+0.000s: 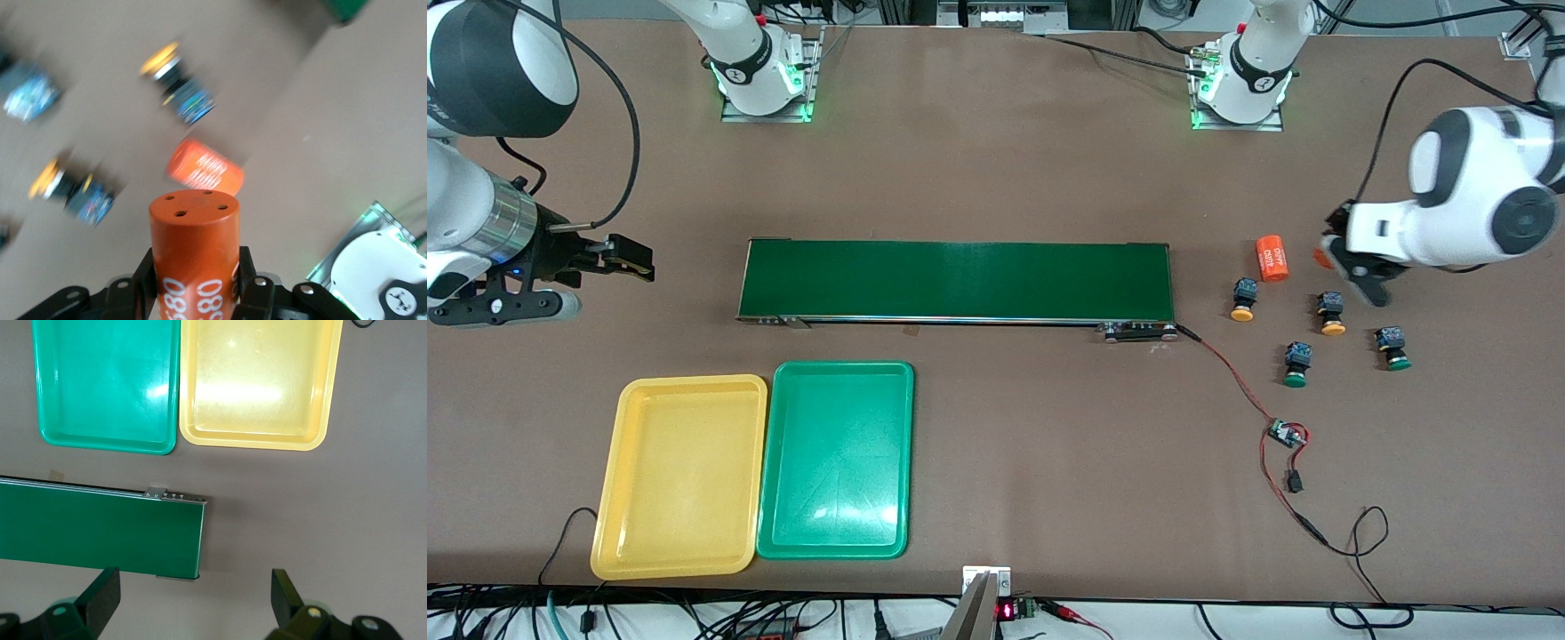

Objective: Sort buttons by color to trays
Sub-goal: 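Carry the orange cell onto the belt and open the left gripper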

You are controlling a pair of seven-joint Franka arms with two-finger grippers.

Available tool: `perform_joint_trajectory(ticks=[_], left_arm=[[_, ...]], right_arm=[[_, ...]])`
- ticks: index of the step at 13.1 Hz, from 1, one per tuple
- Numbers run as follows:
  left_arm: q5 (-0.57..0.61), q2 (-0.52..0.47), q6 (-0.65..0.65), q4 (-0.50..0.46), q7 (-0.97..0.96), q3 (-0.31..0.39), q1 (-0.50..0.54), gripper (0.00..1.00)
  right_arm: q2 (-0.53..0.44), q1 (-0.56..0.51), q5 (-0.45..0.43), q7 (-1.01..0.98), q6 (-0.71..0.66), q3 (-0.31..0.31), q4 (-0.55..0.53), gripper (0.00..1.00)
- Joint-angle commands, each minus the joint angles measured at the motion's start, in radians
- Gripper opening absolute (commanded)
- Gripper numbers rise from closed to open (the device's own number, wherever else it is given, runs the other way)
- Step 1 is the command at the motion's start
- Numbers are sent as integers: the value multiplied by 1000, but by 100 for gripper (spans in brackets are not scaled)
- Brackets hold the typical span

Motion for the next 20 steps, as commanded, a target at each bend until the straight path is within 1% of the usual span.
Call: perform_joint_trajectory(ticks=[1,2,4,5,6,8,10,12,14,16,17,18,19,20], left_arm=[[-8,26,-6,27,58,-149,11,12],[-13,46,38,27,58,-199,11,12],[-13,112,135,26,58,-276,8,12],[-11,135,181,24,55,-312,-1,12],[-10,149,230,14,49,-330,-21,11],[15,228,330,13,57,-330,-79,11],[56,265,410,15,55,-326,-129,11],[165,304,450,18,20,-324,-150,11],[219,324,468,21,3,-323,-159,12],[286,328,468,20,-46,-323,-171,16],[305,340,468,20,-64,-323,-171,19],[314,344,468,23,-78,-323,-171,46],[314,344,468,23,-78,-323,-171,99],[314,342,468,24,-81,-324,-168,100]], right_arm=[[-3,-2,-4,-8,-8,3,3,100],[-3,-2,-4,-8,-8,2,3,100],[-3,-2,4,-8,-8,2,1,100],[-1,-2,7,-8,-9,2,1,100],[-1,-2,7,-8,-9,2,1,100],[7,-1,9,-8,-8,3,1,100],[7,-2,9,-8,-8,3,1,100],[13,-2,9,-10,-9,2,1,100],[16,-4,9,-8,-9,2,0,100],[22,-5,9,-10,-8,3,1,100],[22,-7,9,-8,-9,2,0,100],[22,-8,10,-8,-9,2,0,100],[22,-10,13,-10,-9,2,-2,100],[22,-10,15,-10,-9,2,-2,100]])
